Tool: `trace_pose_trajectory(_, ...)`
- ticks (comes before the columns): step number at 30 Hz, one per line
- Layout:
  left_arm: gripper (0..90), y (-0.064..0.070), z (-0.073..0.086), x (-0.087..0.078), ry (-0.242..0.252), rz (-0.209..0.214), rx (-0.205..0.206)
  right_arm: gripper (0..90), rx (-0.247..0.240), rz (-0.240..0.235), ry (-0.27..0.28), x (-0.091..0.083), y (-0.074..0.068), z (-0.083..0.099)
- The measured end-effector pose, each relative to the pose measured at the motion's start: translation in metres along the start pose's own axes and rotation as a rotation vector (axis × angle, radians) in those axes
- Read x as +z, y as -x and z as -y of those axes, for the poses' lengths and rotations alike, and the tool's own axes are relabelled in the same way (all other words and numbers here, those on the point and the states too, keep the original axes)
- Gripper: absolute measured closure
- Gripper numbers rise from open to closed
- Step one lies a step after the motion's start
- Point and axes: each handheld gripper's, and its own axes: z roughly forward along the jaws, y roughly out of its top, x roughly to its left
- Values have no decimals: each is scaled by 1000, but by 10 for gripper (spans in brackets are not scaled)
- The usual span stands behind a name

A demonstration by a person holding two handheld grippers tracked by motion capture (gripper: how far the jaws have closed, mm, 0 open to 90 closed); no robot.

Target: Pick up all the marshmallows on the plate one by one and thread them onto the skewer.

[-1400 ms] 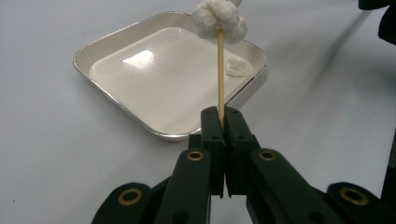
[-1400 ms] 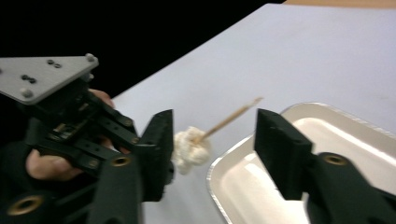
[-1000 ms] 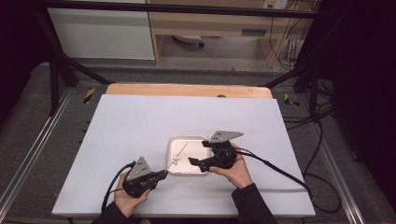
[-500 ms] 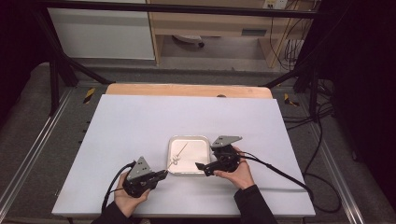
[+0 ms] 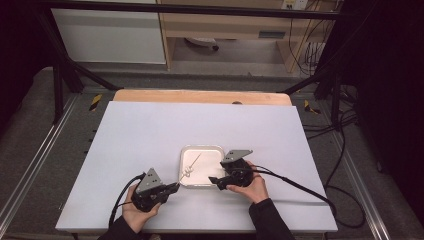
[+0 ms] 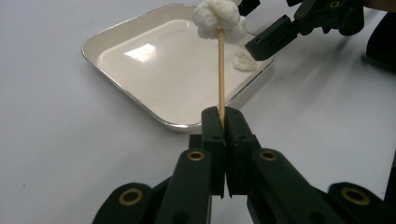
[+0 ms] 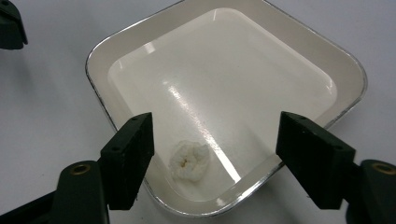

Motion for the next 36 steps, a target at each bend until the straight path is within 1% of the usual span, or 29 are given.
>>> trace_pose_trajectory(3,881,0,0,1,1,1,0,361,-13,-4,3,1,-1,1)
trace_pose_trajectory(4,881,1,0,1,-2,0,-5,381,-16,-6,0,1,-1,1)
trace_pose_trajectory(9,881,1,0,1,-1,2,-3,446,-31,-9,-21,4,-2,3)
trace_pose_trajectory(10,881,2,1,-1,-17,-1,-25,456,-30,-11,-27,5,-2,3)
trace_pose_trajectory(13,881,2,1,-1,-19,-1,-23,488,-33,-21,-38,6,-2,4)
trace_pose_trajectory(18,881,3,1,0,-22,2,-19,539,-39,-25,-52,7,-4,5)
trace_pose_trajectory(23,881,3,1,-1,-21,1,-20,576,-53,-24,-49,8,-4,6)
trace_pose_trajectory(28,881,3,1,0,-21,2,-19,632,-60,-26,-44,8,-5,6)
trace_pose_trajectory(32,880,3,1,-1,-20,2,-19,677,-65,-18,-43,8,-6,7)
trace_pose_trajectory(36,880,3,1,0,-21,3,-17,695,-58,-18,-41,8,-6,7)
